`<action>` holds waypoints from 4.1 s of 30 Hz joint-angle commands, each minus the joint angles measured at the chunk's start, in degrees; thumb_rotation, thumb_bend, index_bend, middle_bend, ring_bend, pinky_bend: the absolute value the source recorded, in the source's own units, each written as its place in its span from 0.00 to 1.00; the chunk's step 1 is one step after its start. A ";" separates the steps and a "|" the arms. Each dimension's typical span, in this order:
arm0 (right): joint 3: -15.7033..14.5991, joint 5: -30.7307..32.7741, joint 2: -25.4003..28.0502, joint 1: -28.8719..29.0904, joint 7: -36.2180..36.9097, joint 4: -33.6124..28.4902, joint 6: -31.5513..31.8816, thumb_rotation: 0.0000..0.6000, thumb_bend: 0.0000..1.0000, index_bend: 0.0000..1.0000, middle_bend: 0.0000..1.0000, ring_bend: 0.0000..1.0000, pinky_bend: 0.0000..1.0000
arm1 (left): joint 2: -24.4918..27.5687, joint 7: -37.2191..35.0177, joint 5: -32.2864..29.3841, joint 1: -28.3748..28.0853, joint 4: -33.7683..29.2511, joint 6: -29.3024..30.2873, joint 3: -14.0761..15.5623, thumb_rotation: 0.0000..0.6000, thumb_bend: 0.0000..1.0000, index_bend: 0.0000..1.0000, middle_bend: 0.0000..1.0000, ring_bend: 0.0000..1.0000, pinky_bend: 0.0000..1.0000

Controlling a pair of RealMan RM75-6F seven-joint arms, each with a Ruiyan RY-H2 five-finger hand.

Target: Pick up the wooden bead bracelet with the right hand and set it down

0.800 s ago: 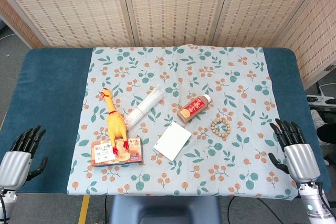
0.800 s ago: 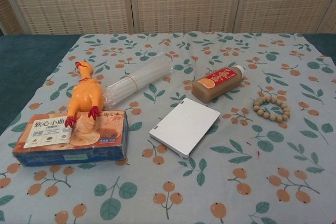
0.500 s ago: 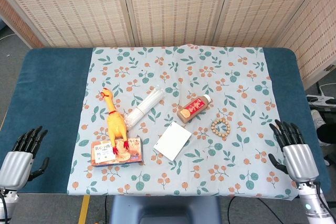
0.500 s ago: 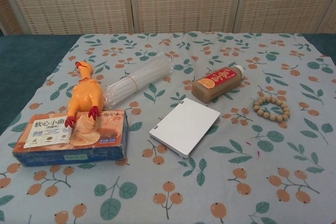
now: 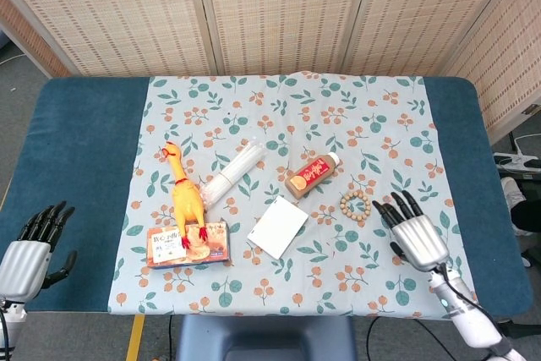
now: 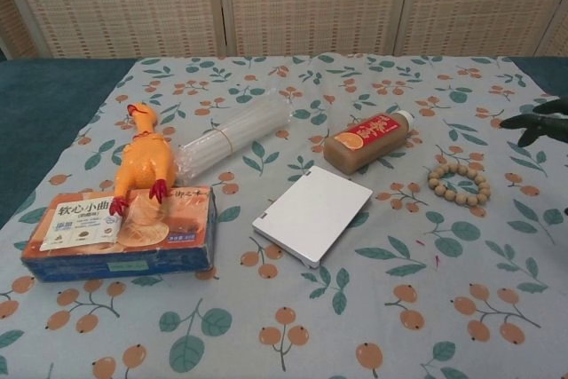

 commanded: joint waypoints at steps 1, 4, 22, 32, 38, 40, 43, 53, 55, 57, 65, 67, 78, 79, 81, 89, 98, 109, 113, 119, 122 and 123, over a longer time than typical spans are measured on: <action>1.07 2.32 -4.61 4.57 -1.22 5.09 -5.84 1.00 0.21 0.04 0.22 0.00 0.00 | 0.31 -0.32 -0.16 -0.29 0.01 -0.73 0.09 1.00 0.46 0.00 0.00 0.00 0.12; 1.60 3.04 -7.33 6.69 -1.45 8.23 -7.94 1.00 0.22 0.10 0.25 0.00 0.00 | 0.69 -1.00 -0.79 -0.31 0.03 -0.90 -0.15 1.00 0.46 0.00 0.00 0.00 0.13; 1.45 5.18 -16.07 11.05 1.13 22.22 -10.93 1.00 0.26 0.37 0.42 0.07 0.00 | 0.72 -2.05 -0.10 0.42 0.76 1.71 -0.54 1.00 0.45 0.00 0.00 0.00 0.14; 0.30 4.51 -18.28 12.36 2.85 26.03 -10.28 1.00 0.27 0.51 0.49 0.15 0.00 | 0.93 -1.65 -1.51 0.23 0.52 0.42 -0.75 1.00 0.45 0.00 0.00 0.00 0.14; -1.18 4.72 -18.51 11.96 4.13 26.92 -10.76 1.00 0.32 0.59 0.53 0.20 0.00 | 1.35 -2.51 -2.18 0.13 0.53 0.05 -1.05 1.00 0.45 0.00 0.00 0.00 0.14; -1.10 4.50 -18.76 11.71 4.82 27.34 -9.37 1.00 0.36 0.64 0.57 0.24 0.00 | 1.21 -2.64 -2.06 0.00 0.63 0.03 -1.11 1.00 0.46 0.00 0.00 0.00 0.14; -0.66 4.07 -18.58 11.43 7.35 27.04 -7.09 1.00 0.42 0.71 0.63 0.29 0.00 | 1.11 -2.59 -1.64 -0.15 0.70 0.03 -1.03 1.00 0.46 0.00 0.00 0.00 0.14; 6.00 13.33 -10.92 10.91 31.46 10.80 -10.35 1.00 0.48 0.75 0.65 0.34 0.00 | 0.72 -1.48 -1.79 -0.08 0.54 0.08 -0.98 1.00 0.46 0.00 0.00 0.00 0.14; 8.01 17.45 -7.52 11.03 41.06 3.96 -15.29 1.00 0.48 0.75 0.65 0.34 0.00 | 0.63 -1.19 -1.75 -0.11 0.49 0.05 -0.95 1.00 0.46 0.00 0.00 0.00 0.14; 10.14 20.89 -4.06 11.13 52.14 -2.11 -20.81 1.00 0.49 0.75 0.65 0.34 0.00 | 0.55 -1.06 -1.66 -0.11 0.46 0.06 -0.90 1.00 0.46 0.00 0.00 0.00 0.14; 20.81 26.40 2.43 9.35 94.65 -11.04 -44.67 1.00 0.57 0.68 0.65 0.34 0.11 | 0.50 -1.17 -1.88 -0.28 0.53 -0.34 -0.93 1.00 0.46 0.00 0.00 0.00 0.14; 22.36 23.00 1.73 7.77 99.74 -11.09 -48.66 1.00 0.58 0.64 0.65 0.34 0.13 | 0.53 -1.20 -1.83 -0.34 0.48 -0.49 -0.85 1.00 0.46 0.00 0.00 0.00 0.14; 22.81 3.32 -1.21 3.97 115.18 -9.22 -48.96 1.00 0.58 0.43 0.59 0.31 0.17 | 0.74 -2.32 -2.06 -0.53 0.69 -0.92 -0.88 1.00 0.46 0.00 0.00 0.00 0.14; 21.54 0.86 -1.03 4.45 117.92 -8.85 -47.17 0.97 0.58 0.43 0.59 0.31 0.17 | 0.77 -2.46 -2.03 -0.56 0.70 -0.97 -0.86 1.00 0.46 0.00 0.00 0.00 0.14; 18.83 -3.23 -0.69 5.52 122.66 -7.89 -43.62 0.91 0.58 0.43 0.59 0.31 0.19 | 0.81 -2.57 -1.94 -0.60 0.69 -1.06 -0.78 1.00 0.46 0.00 0.00 0.00 0.14; 3.52 -18.41 -1.05 13.57 141.63 3.56 -23.54 0.57 0.35 0.41 0.58 0.30 0.21 | 0.83 -3.16 -2.30 -0.69 1.01 -1.41 -0.83 1.00 0.45 0.00 0.00 0.00 0.14; -5.39 -18.71 -3.48 18.74 146.49 10.03 -14.51 0.49 0.29 0.44 0.58 0.30 0.21 | 0.94 -3.09 -2.41 -0.69 0.93 -1.35 -0.89 1.00 0.46 0.00 0.00 0.00 0.14; -10.68 -14.99 -4.76 21.41 146.17 12.06 -9.73 0.51 0.56 0.50 0.58 0.30 0.21 | 0.86 -3.00 -2.45 -0.69 1.00 -1.35 -0.88 1.00 0.46 0.00 0.00 0.00 0.14; -11.90 -13.65 -4.85 21.87 145.00 12.10 -9.06 0.52 0.57 0.52 0.58 0.30 0.21 | 0.88 -3.06 -2.33 -0.68 1.00 -1.27 -0.82 1.00 0.46 0.00 0.00 0.00 0.14; -13.27 -11.51 -4.76 22.45 143.65 11.94 -8.85 0.52 0.57 0.53 0.58 0.30 0.21 | 0.96 -3.24 -2.11 -0.57 0.98 -0.94 -0.79 1.00 0.46 0.00 0.00 0.00 0.14; -13.69 -10.19 -4.77 22.41 143.01 11.90 -8.83 0.53 0.57 0.53 0.58 0.31 0.21 | 0.93 -3.24 -2.07 -0.58 1.00 -0.91 -0.79 1.00 0.46 0.00 0.00 0.00 0.14; -13.69 -9.74 -4.76 22.41 142.75 11.86 -8.85 0.55 0.57 0.54 0.58 0.31 0.21 | 0.94 -3.25 -2.08 -0.58 0.98 -0.91 -0.79 1.00 0.46 0.00 0.00 0.00 0.14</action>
